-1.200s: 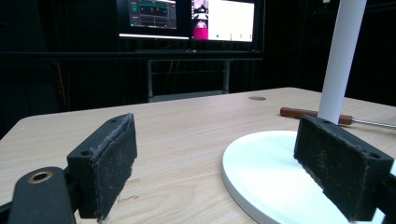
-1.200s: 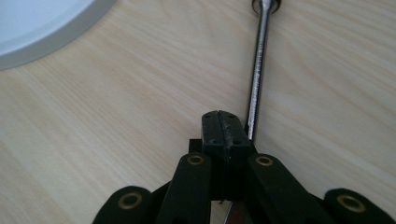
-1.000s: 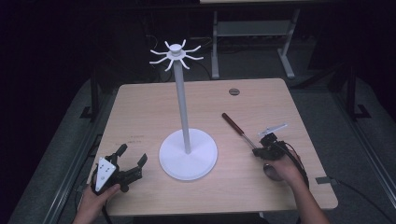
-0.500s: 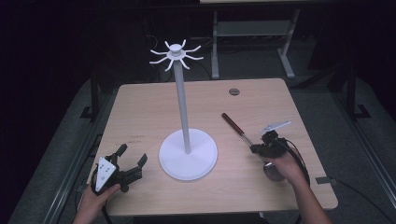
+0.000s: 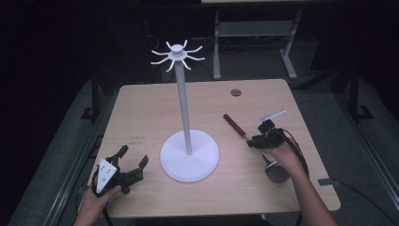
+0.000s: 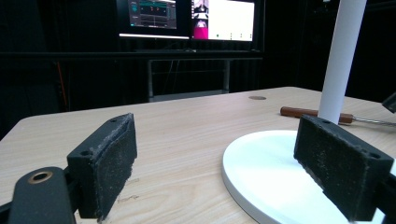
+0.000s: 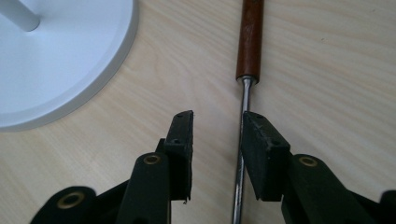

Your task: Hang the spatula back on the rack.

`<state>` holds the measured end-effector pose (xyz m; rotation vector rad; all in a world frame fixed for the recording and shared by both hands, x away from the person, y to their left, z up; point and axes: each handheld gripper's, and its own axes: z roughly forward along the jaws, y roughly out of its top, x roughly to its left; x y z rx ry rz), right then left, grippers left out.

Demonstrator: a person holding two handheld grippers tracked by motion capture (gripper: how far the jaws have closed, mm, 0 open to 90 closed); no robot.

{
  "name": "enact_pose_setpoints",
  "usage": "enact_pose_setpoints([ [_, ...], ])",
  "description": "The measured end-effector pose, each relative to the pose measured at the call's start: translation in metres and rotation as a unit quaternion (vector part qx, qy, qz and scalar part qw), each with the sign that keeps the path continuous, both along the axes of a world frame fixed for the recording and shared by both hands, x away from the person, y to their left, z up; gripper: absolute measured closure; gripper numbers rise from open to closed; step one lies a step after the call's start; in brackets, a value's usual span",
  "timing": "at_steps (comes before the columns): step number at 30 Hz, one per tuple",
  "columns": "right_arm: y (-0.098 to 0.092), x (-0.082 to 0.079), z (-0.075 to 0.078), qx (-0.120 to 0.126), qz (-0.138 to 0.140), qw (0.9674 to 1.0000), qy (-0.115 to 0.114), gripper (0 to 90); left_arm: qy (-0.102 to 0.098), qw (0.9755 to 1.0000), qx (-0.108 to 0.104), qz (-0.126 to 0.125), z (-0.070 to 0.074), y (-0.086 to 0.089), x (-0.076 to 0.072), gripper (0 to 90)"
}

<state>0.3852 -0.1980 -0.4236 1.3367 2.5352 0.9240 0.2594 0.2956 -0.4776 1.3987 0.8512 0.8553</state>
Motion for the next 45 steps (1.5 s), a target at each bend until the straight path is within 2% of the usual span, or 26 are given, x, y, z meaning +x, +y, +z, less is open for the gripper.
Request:
enact_pose_setpoints([
  [7,0.006,0.019,0.011,-0.017,0.002,0.9998,0.009,62.1,0.0,1.0,0.0,0.0,0.0,0.0,0.0,12.7],
  [10,0.013,0.034,0.015,-0.031,0.004,0.9993,0.022,61.6,-0.001,1.0,0.0,0.002,0.0,-0.001,0.0,12.7],
  [11,0.013,0.034,0.015,-0.031,0.004,0.9993,0.022,61.6,-0.001,1.0,0.0,0.002,0.0,-0.001,0.0,12.6],
  [12,0.017,0.042,0.017,-0.038,0.007,0.9988,0.031,61.5,-0.001,1.0,-0.001,0.002,0.0,-0.001,0.0,12.6],
  [17,0.024,0.054,0.016,-0.05,0.009,0.9977,0.043,60.9,-0.001,1.0,-0.001,0.001,0.0,0.0,0.0,12.7],
  [24,0.036,0.076,0.007,-0.068,0.011,0.9952,0.069,59.8,0.0,1.0,-0.001,0.0,0.0,0.0,0.0,12.7],
  [30,0.041,0.083,-0.004,-0.077,0.014,0.9932,0.087,60.4,0.0,1.0,-0.001,0.0,0.0,0.0,0.0,12.7],
  [33,0.043,0.086,-0.013,-0.089,0.019,0.9907,0.101,61.9,0.0,1.0,0.0,-0.001,0.0,0.0,0.0,12.7],
  [41,0.048,0.088,-0.019,-0.108,0.02,0.9885,0.104,68.7,0.0,1.0,-0.001,-0.002,0.0,0.0,0.0,12.7],
  [45,0.049,0.088,-0.019,-0.111,0.017,0.9885,0.101,70.1,0.0,1.0,0.0,-0.002,0.0,0.0,0.0,12.7],
])
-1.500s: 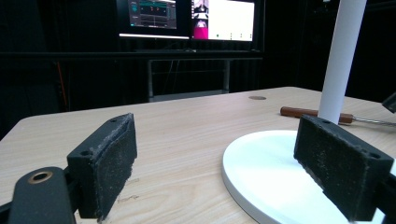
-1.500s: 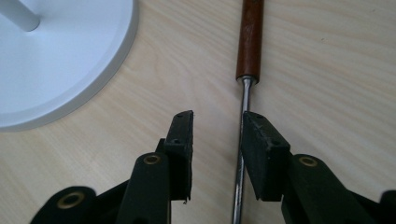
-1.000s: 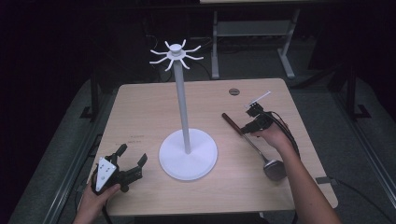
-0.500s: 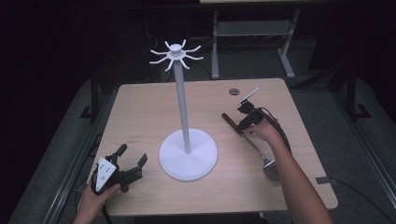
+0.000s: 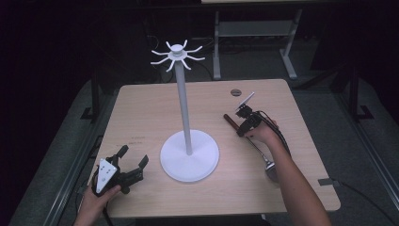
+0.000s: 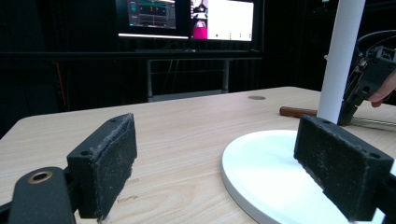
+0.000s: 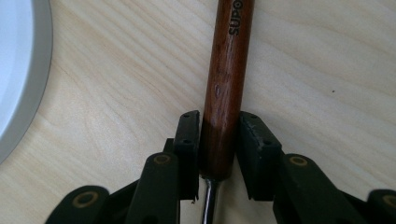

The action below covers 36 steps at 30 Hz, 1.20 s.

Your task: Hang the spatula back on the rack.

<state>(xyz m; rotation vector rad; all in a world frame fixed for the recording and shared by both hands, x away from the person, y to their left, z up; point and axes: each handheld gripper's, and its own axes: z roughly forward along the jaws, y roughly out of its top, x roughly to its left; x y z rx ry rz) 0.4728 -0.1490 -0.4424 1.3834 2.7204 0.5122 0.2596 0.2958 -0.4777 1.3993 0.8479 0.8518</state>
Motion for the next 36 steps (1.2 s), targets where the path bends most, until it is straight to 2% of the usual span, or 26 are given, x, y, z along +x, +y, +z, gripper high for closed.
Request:
enact_pose_setpoints([
  [6,0.0,-0.001,0.002,0.002,-0.009,1.0,-0.002,72.8,0.0,1.0,0.0,-0.001,0.0,0.0,0.0,12.7],
  [10,-0.001,-0.004,0.009,0.008,-0.006,0.9998,-0.02,73.0,0.0,1.0,-0.001,-0.001,0.0,0.0,0.0,12.7],
  [16,-0.006,-0.009,0.02,0.032,-0.006,0.9988,-0.037,73.1,0.0,1.0,0.0,0.0,0.0,0.0,0.0,12.7],
  [17,-0.01,-0.012,0.027,0.046,-0.007,0.9976,-0.051,73.1,0.0,1.0,0.0,-0.001,0.0,0.0,0.0,12.7],
  [21,-0.015,-0.02,0.039,0.073,-0.007,0.9945,-0.076,73.1,0.0,1.0,0.0,-0.001,0.0,0.0,0.0,12.7],
  [22,-0.015,-0.02,0.039,0.073,-0.007,0.9945,-0.076,73.1,0.0,1.0,0.0,-0.001,0.0,0.0,0.0,12.7],
  [23,-0.018,-0.024,0.045,0.085,-0.003,0.9923,-0.089,73.1,0.0,1.0,0.0,-0.002,0.0,0.0,0.0,12.7],
  [27,-0.022,-0.033,0.057,0.11,-0.004,0.9878,-0.111,73.2,0.0,1.0,0.0,-0.003,0.0,0.0,0.0,12.7],
  [31,-0.025,-0.044,0.068,0.132,0.001,0.9818,-0.136,73.2,0.0,1.0,-0.001,-0.003,0.0,0.0,0.0,12.7],
  [34,-0.027,-0.052,0.078,0.154,0.001,0.9757,-0.156,73.2,0.0,1.0,-0.001,-0.003,0.0,0.0,0.0,12.7],
  [36,-0.03,-0.059,0.085,0.166,0.005,0.9704,-0.175,73.3,0.0,1.0,-0.002,-0.003,0.0,0.0,0.0,12.7],
])
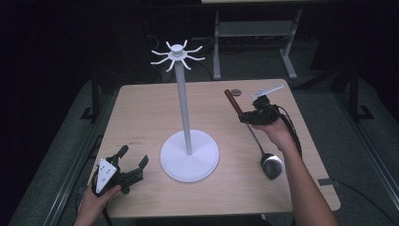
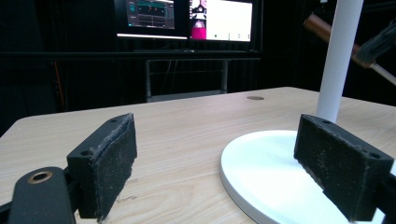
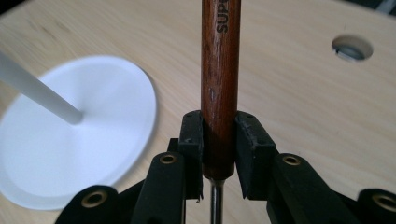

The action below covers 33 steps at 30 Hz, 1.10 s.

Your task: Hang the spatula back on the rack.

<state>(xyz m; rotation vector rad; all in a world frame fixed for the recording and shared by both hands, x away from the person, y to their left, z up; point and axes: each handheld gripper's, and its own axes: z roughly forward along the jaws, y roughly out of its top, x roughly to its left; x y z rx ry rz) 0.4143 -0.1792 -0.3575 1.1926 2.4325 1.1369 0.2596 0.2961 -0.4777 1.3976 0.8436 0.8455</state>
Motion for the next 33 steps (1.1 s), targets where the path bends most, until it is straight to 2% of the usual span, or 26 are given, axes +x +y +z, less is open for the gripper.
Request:
enact_pose_setpoints([
  [2,-0.003,-0.009,0.009,0.019,-0.002,0.9995,-0.024,73.3,0.0,1.0,0.0,0.0,0.0,0.0,0.0,12.7],
  [3,-0.003,-0.009,0.009,0.019,-0.002,0.9995,-0.024,73.3,0.0,1.0,0.0,0.0,0.0,0.0,0.0,12.7],
  [4,-0.004,-0.011,0.012,0.026,0.0,0.9991,-0.033,73.3,0.0,1.0,0.0,0.0,0.0,0.0,0.0,12.7],
  [5,-0.008,-0.019,0.02,0.044,0.001,0.9977,-0.051,73.4,0.0,1.0,0.0,0.0,0.0,0.0,0.0,12.7],
  [6,-0.01,-0.023,0.024,0.05,0.004,0.9967,-0.064,73.4,0.0,1.0,0.0,0.0,0.0,0.0,0.0,12.7],
  [11,-0.016,-0.038,0.038,0.074,0.012,0.9928,-0.093,73.5,0.0,1.0,0.001,0.0,0.0,0.0,0.0,12.7],
  [12,-0.016,-0.038,0.038,0.074,0.012,0.9928,-0.093,73.5,0.0,1.0,0.001,0.0,0.0,0.0,0.0,12.7],
  [19,-0.033,-0.056,0.056,0.131,0.022,0.9826,-0.13,73.6,0.0,1.0,-0.001,-0.001,0.0,0.0,0.0,12.7],
  [21,-0.036,-0.06,0.06,0.141,0.027,0.9801,-0.138,73.6,-0.001,1.0,-0.002,0.0,0.0,-0.001,0.0,12.7],
  [22,-0.036,-0.06,0.06,0.141,0.027,0.9801,-0.138,73.6,-0.001,1.0,-0.002,0.0,0.0,-0.001,0.0,12.7],
  [23,-0.036,-0.063,0.063,0.147,0.032,0.9781,-0.144,73.5,-0.003,1.0,0.0,0.0,0.0,0.0,0.001,12.7],
  [25,-0.036,-0.065,0.064,0.148,0.034,0.9775,-0.146,73.5,-0.003,1.0,0.0,-0.001,0.0,0.0,0.001,12.7],
  [26,-0.036,-0.067,0.067,0.149,0.04,0.9766,-0.15,73.5,0.0,1.0,0.008,-0.001,0.0,0.001,0.0,12.7],
  [33,-0.032,-0.072,0.071,0.157,0.057,0.9733,-0.157,73.5,-0.001,1.0,0.003,-0.001,0.0,0.0,0.0,12.7],
])
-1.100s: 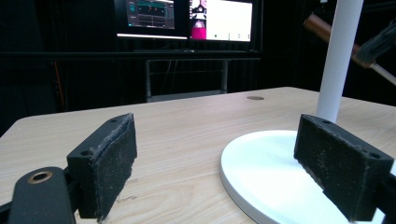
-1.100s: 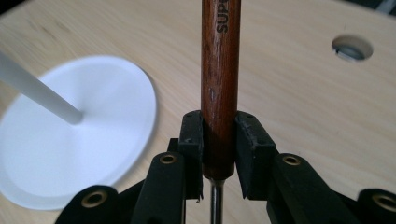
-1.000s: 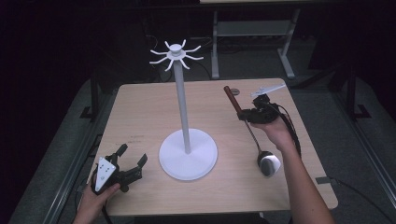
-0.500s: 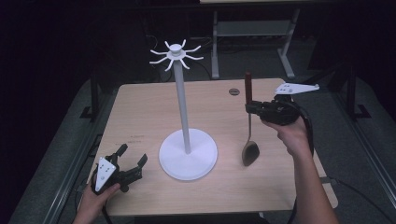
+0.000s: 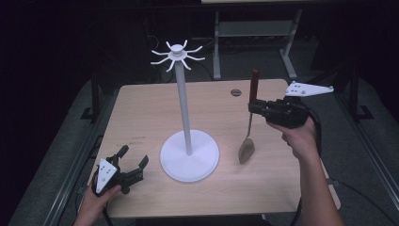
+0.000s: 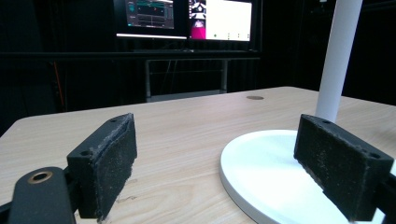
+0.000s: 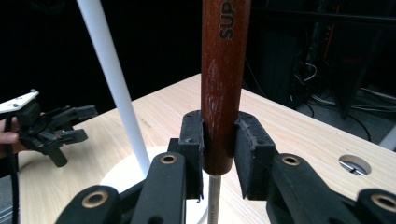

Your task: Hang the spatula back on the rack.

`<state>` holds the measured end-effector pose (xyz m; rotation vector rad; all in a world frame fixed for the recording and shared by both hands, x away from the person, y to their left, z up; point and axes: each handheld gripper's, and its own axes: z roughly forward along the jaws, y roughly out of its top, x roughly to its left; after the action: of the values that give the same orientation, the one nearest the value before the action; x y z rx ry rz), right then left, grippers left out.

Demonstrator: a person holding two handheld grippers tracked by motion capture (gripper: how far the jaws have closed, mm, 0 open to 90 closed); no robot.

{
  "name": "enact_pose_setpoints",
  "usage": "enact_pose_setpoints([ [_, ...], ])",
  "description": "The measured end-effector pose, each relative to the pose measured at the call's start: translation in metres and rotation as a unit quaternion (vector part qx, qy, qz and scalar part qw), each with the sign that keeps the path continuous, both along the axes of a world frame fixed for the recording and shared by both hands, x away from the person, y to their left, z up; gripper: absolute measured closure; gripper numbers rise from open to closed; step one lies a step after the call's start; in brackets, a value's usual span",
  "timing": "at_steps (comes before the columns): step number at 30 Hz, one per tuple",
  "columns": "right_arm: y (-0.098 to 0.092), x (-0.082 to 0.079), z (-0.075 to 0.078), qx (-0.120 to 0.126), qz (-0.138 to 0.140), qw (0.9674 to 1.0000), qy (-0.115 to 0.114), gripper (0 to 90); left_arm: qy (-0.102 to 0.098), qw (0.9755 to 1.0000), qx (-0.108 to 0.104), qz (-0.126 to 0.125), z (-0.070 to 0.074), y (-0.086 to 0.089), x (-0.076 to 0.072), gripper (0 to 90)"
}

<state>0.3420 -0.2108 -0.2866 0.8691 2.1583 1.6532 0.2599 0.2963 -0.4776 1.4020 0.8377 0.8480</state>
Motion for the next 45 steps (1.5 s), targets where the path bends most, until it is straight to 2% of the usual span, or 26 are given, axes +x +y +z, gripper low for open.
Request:
enact_pose_setpoints([
  [9,0.008,-0.006,0.008,0.0,0.02,0.9997,-0.013,73.5,0.0,1.0,-0.005,0.001,0.0,-0.001,0.0,12.7],
  [19,0.022,-0.007,0.018,0.004,0.057,0.9981,-0.025,73.4,-0.001,1.0,-0.005,0.001,0.0,-0.001,0.0,12.7],
  [31,0.05,-0.004,0.043,0.004,0.108,0.9932,-0.044,73.4,0.001,1.0,-0.004,0.0,0.0,0.0,0.0,12.7],
  [45,0.078,0.002,0.063,0.003,0.137,0.9888,-0.057,73.3,0.0,1.0,-0.004,0.0,0.0,0.0,0.0,12.7],
])
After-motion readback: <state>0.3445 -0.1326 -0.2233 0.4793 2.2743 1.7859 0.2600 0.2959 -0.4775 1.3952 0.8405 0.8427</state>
